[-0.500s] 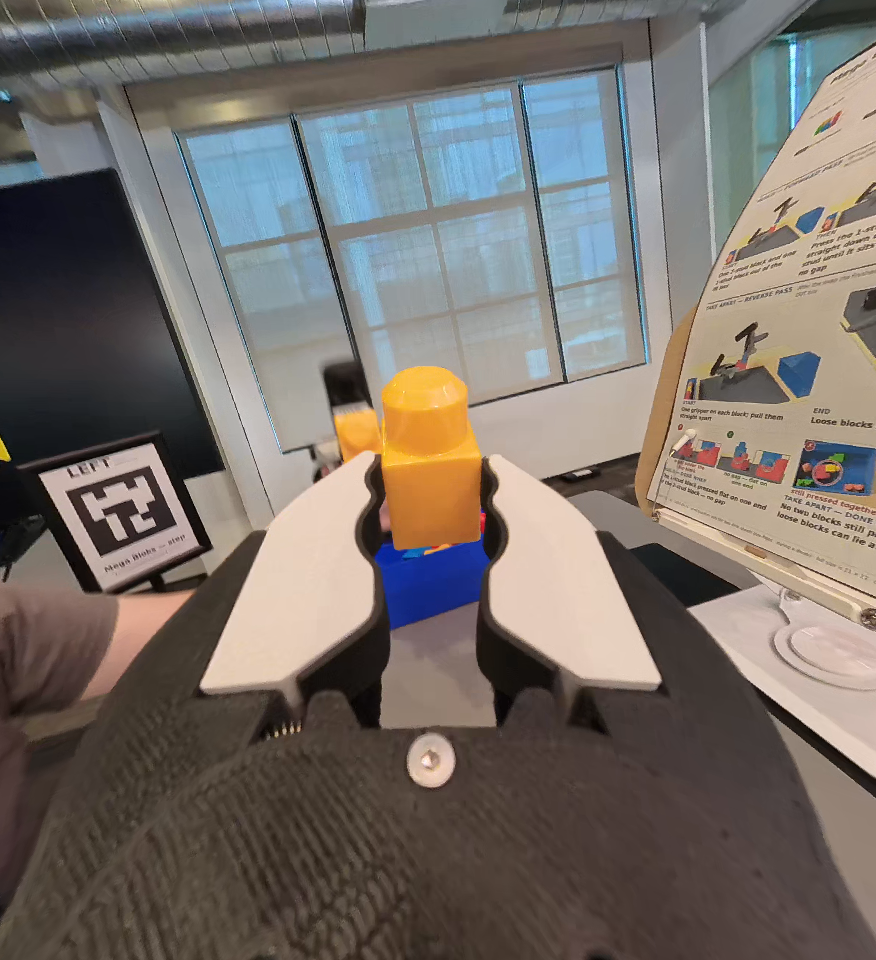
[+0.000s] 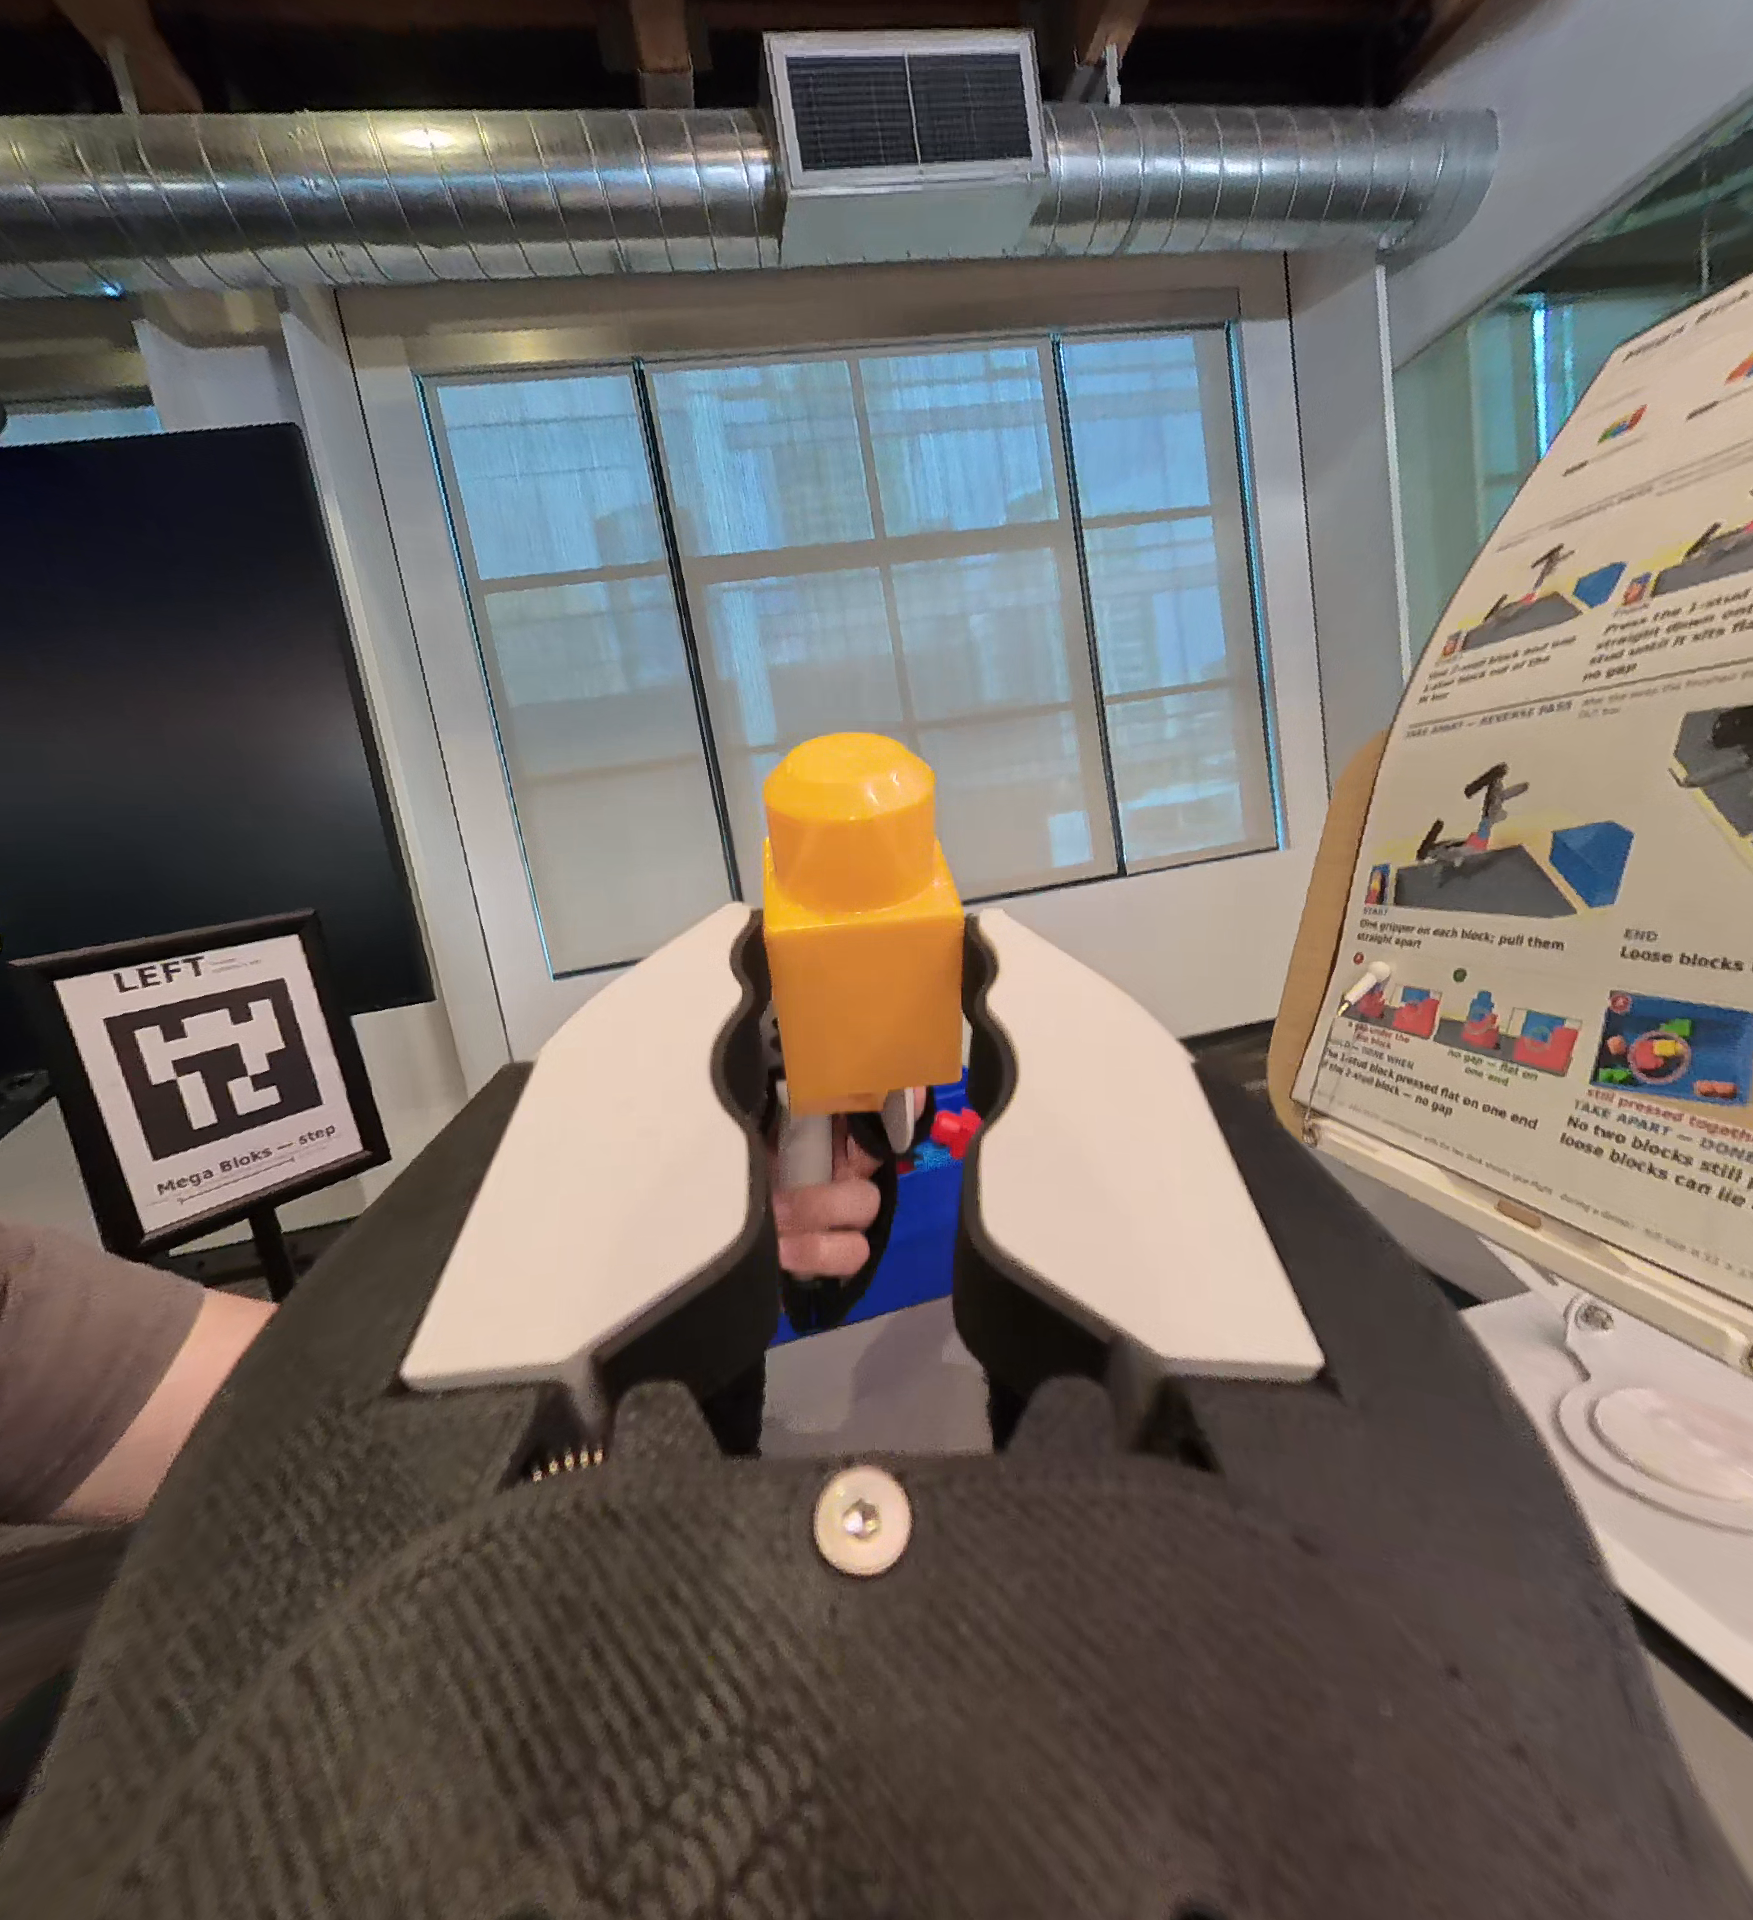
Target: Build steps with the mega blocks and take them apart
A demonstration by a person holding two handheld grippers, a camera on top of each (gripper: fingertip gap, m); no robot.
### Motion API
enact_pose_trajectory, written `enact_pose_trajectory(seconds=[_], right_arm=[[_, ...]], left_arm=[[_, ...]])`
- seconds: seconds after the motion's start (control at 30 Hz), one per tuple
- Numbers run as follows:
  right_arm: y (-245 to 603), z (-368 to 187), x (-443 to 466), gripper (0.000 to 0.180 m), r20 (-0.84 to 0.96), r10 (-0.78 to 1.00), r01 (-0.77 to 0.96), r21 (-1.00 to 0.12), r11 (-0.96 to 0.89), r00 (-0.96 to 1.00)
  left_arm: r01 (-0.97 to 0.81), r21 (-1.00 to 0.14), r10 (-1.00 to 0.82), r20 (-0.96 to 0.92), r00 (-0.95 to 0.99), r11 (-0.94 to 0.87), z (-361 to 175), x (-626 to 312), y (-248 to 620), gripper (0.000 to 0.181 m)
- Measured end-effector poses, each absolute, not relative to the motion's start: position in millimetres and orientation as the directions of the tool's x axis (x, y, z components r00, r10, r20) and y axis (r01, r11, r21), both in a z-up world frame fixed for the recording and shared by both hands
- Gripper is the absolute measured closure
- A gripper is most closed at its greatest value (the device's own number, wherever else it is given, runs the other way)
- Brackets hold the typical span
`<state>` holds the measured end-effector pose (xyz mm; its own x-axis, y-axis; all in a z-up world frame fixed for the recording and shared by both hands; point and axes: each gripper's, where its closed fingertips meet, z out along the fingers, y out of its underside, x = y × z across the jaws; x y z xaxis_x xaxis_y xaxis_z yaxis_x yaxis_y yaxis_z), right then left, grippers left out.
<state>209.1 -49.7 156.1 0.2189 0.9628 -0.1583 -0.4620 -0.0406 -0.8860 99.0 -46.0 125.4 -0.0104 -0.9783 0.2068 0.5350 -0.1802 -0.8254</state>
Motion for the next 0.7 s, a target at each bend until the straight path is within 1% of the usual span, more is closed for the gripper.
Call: enact_pose_trajectory(seconds=[0.1, 0.17, 0.23, 0.37, 0.57, 0.7], right_arm=[[-54, 158, 207, 0.144, -0.147, 0.96, -0.495, -0.869, -0.011, 0.237], [-55, 159, 206, 0.144, -0.162, 0.954, -0.526, -0.851, -0.006, 0.251], [-55, 158, 206, 0.144, -0.188, 0.947, -0.568, -0.823, -0.008, 0.259], [-55, 153, 195, 0.144, -0.242, 0.945, -0.62, -0.783, -0.056, 0.221], [-59, 150, 179, 0.144, -0.28, 0.939, -0.636, -0.766, -0.093, 0.2], [-64, 155, 170, 0.144, -0.246, 0.942, -0.592, -0.803, -0.067, 0.227]], left_arm=[[0.594, -0.772, -0.97, 0.235, -0.062, -0.225, 122, 98, -53, 0.144], [0.597, -0.745, -0.952, 0.276, -0.134, -0.299, 117, 102, -58, 0.145], [0.609, -0.719, -0.941, 0.293, -0.172, -0.335, 112, 105, -60, 0.145], [0.701, -0.605, -0.923, 0.302, -0.237, -0.378, 115, 102, -63, 0.145], [0.799, -0.475, -0.921, 0.302, -0.246, -0.369, 112, 99, -67, 0.145], [0.823, -0.406, -0.904, 0.331, -0.272, -0.396, 106, 100, -63, 0.144]])
